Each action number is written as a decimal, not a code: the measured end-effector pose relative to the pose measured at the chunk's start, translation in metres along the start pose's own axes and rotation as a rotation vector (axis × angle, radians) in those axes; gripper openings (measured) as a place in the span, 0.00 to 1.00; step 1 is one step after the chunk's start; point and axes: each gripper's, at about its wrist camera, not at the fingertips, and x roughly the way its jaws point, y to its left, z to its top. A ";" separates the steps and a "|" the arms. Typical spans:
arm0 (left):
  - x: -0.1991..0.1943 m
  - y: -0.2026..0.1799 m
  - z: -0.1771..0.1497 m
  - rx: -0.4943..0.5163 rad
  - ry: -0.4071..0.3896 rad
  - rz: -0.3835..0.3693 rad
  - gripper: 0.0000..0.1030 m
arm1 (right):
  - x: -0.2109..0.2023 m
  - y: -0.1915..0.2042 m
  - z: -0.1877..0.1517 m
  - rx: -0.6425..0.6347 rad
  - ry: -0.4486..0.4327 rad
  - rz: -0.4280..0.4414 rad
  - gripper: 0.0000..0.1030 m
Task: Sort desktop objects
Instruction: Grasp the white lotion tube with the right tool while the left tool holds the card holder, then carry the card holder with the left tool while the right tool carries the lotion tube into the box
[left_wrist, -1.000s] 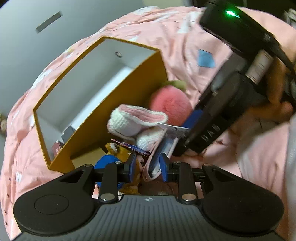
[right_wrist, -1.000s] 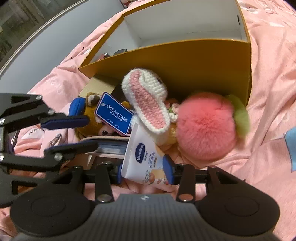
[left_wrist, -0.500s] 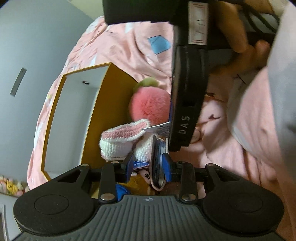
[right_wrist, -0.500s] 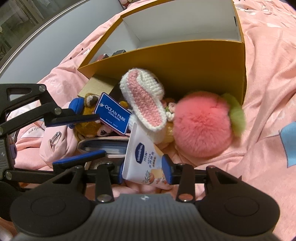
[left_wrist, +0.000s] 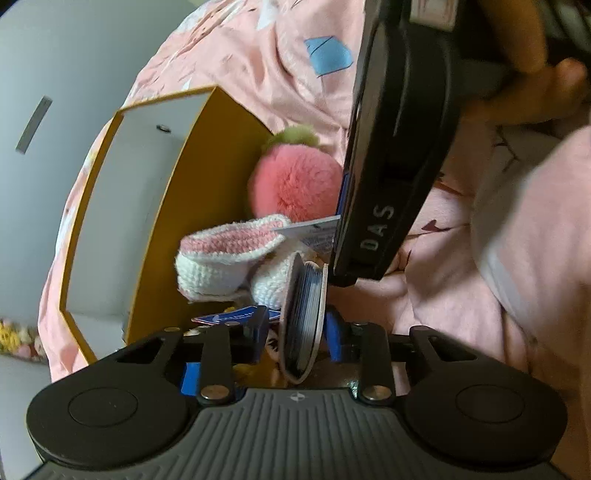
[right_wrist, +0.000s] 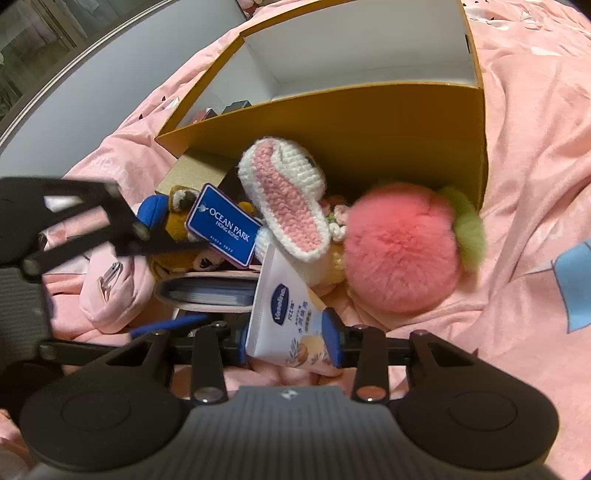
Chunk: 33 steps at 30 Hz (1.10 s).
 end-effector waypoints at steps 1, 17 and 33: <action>0.001 -0.001 0.000 -0.019 0.006 -0.003 0.29 | -0.001 0.000 0.001 0.000 0.007 -0.006 0.33; -0.013 0.011 -0.004 -0.306 -0.017 -0.006 0.22 | -0.025 -0.002 -0.006 -0.148 0.145 -0.133 0.11; -0.087 0.128 -0.028 -0.908 -0.213 -0.248 0.18 | -0.112 0.016 0.049 -0.120 -0.061 -0.005 0.09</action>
